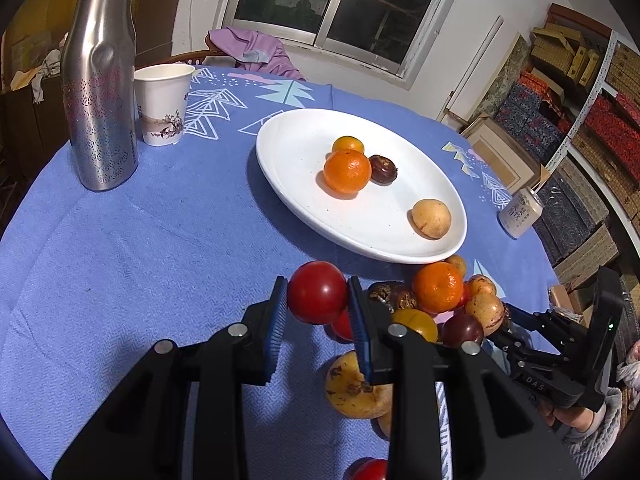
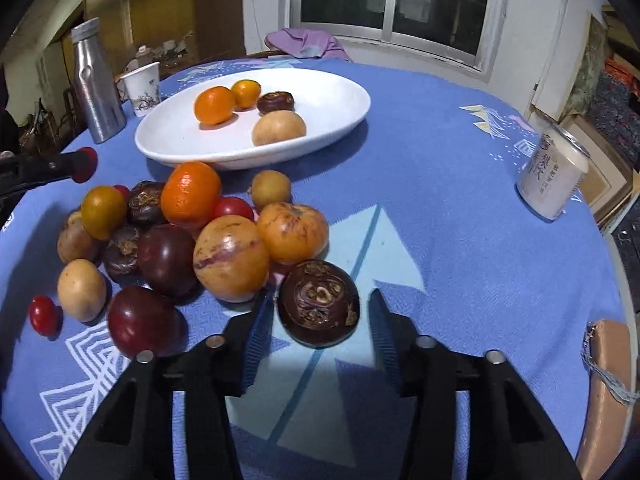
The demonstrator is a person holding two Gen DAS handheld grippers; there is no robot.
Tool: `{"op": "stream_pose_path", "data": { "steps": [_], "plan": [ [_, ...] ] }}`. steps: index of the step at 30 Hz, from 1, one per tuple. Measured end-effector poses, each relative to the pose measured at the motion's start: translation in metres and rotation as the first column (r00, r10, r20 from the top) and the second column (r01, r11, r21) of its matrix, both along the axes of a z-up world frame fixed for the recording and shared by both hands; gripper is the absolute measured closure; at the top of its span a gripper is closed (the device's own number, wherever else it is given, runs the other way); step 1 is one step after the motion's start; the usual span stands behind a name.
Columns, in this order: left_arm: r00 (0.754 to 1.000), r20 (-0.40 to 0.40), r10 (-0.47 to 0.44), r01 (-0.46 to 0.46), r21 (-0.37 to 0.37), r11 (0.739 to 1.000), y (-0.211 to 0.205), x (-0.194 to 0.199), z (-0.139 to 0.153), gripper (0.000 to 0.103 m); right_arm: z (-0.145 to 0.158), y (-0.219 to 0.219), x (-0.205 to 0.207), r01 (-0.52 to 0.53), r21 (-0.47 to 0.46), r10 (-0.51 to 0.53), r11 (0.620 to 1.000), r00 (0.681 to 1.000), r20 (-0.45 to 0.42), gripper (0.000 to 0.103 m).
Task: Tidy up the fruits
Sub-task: 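Carry the red tomato to the plate while the right gripper carries a mangosteen there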
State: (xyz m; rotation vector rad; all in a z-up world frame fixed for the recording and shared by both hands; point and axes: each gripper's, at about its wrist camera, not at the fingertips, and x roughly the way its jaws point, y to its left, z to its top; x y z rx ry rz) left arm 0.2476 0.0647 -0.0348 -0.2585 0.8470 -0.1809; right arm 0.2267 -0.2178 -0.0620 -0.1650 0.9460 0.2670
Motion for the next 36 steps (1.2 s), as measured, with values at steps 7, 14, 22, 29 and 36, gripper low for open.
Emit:
{"op": "stream_pose_path", "data": {
  "steps": [7, 14, 22, 29, 36],
  "plan": [
    [1.0, -0.005, 0.003, -0.003, -0.009, 1.0, 0.003, 0.002, -0.001, 0.074, 0.019, -0.023, -0.004, 0.068, 0.07, -0.071, 0.995, 0.996, 0.053, 0.061],
    [0.999, 0.031, 0.018, -0.018, -0.006, 1.0, -0.007, 0.023, 0.033, 0.074, 0.065, -0.047, 0.01, 0.124, 0.32, -0.159, 0.939, 0.983, 0.087, 0.061],
    [1.0, -0.003, -0.027, 0.027, 0.044, 0.999, -0.051, 0.077, 0.029, 0.074, 0.081, 0.016, 0.09, 0.05, 0.337, -0.072, 0.94, 0.996, 0.053, 0.061],
    [0.997, -0.055, -0.045, 0.052, 0.118, 0.992, -0.058, 0.098, -0.001, 0.073, 0.038, 0.04, 0.147, 0.096, 0.288, -0.1, 0.953, 0.995, -0.002, 0.061],
    [0.999, -0.029, -0.038, 0.042, 0.161, 0.986, -0.059, 0.101, -0.002, 0.042, 0.03, 0.032, 0.156, 0.119, 0.31, -0.122, 0.943, 0.992, -0.009, 0.047]
  ]
}}
